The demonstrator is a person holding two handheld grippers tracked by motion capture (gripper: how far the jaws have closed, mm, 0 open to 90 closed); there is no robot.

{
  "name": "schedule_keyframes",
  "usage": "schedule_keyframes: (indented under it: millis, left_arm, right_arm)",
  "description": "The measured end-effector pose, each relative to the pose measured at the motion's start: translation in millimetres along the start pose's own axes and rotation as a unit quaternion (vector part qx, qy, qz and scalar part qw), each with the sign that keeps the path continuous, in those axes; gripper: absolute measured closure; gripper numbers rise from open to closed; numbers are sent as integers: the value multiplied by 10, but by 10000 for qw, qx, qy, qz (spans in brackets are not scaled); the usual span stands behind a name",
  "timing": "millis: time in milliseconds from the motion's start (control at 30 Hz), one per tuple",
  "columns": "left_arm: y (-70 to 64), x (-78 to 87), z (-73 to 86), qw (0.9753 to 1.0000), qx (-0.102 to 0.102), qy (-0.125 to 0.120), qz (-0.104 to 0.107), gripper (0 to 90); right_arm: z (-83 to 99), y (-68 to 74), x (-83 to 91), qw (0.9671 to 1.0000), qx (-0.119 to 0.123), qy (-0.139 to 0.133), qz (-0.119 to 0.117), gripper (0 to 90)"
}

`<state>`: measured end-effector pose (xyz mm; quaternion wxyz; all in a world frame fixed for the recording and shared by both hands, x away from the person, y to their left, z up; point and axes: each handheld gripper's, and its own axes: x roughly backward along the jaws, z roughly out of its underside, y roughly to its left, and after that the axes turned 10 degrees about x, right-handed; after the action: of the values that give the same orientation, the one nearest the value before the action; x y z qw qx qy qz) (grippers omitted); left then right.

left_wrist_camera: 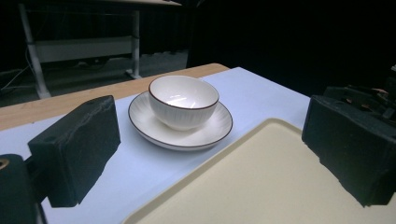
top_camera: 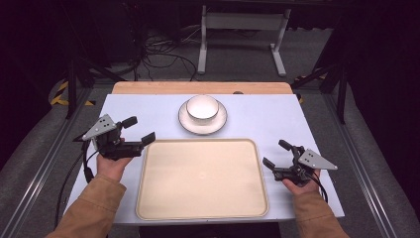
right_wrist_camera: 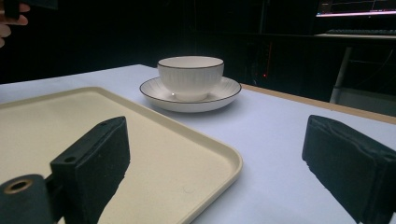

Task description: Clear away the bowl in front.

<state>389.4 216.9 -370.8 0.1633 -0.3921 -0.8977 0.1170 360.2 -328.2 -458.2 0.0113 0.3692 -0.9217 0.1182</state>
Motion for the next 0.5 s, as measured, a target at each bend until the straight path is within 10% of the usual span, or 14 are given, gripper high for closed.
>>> schedule_keyframes:
  millis: [500]
  left_arm:
    - [15, -443, -306, 9994, -179, 280, 33, 63]
  right_arm:
    - [-1, 1, -2, 10000, -7, 28, 4, 77]
